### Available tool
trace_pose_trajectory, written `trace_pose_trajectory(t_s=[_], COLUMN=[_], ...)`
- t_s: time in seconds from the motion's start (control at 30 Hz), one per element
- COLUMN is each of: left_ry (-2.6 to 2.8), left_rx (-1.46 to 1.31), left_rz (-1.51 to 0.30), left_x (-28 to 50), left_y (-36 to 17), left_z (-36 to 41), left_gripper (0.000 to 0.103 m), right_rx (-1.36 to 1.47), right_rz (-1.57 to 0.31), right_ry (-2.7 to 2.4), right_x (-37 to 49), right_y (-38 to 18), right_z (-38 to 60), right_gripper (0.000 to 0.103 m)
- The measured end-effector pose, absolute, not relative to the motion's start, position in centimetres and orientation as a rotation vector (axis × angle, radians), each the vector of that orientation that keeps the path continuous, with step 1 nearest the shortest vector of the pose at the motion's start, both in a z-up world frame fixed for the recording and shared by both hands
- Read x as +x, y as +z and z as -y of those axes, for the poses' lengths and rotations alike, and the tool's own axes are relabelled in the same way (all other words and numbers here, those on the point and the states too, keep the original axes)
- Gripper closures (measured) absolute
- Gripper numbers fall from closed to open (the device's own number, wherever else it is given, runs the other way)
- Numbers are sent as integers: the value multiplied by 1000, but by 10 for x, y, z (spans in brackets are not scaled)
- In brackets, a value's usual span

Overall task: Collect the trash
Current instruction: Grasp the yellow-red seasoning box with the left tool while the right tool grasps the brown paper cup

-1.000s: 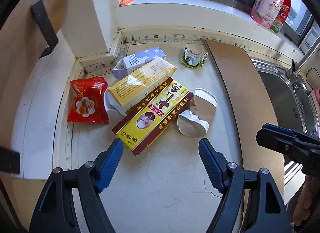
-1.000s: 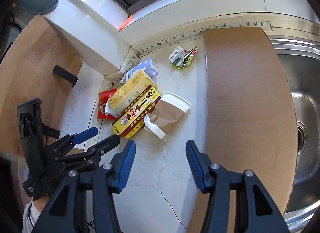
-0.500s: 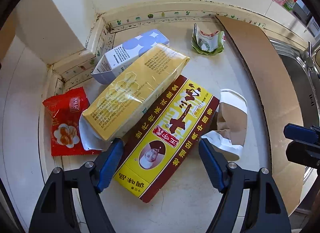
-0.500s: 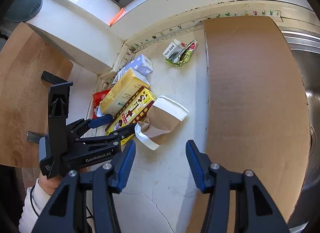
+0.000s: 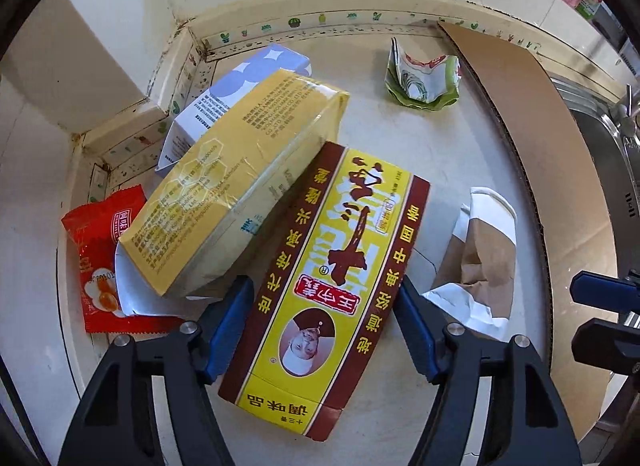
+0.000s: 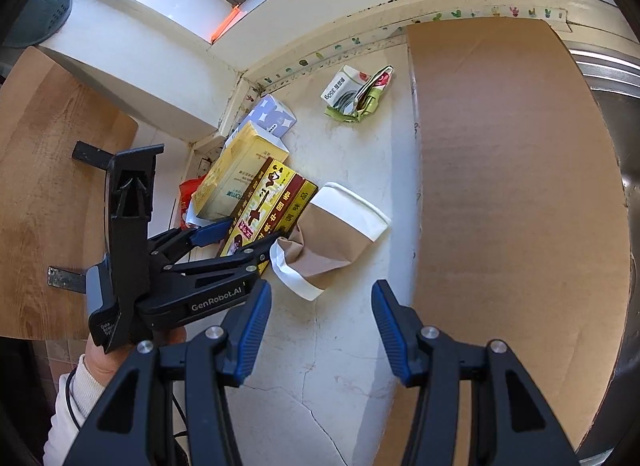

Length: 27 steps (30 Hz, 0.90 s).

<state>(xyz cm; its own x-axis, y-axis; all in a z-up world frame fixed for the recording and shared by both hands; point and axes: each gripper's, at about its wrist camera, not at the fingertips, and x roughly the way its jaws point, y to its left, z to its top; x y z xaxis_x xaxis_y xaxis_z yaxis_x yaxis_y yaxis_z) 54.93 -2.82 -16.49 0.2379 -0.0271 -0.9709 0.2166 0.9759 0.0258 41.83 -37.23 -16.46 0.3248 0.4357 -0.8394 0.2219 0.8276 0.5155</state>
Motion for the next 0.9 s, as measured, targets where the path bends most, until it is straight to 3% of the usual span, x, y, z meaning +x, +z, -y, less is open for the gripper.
trace_pose_trajectory(t_s=[0.2, 0.53, 0.9], left_ry=[-99, 73, 72], left_rx=[146, 54, -53], left_rz=[-1291, -1204, -1175], left_x=[532, 476, 423], left_y=[-159, -128, -112], left_z=[26, -4, -29], left_gripper=[39, 40, 40], right_rx=[637, 842, 593], right_rz=[-1297, -1351, -1348], right_ry=[140, 8, -130], right_x=[429, 454, 481], right_y=[-170, -202, -202], right_z=[364, 360, 313], right_gripper=[50, 41, 41])
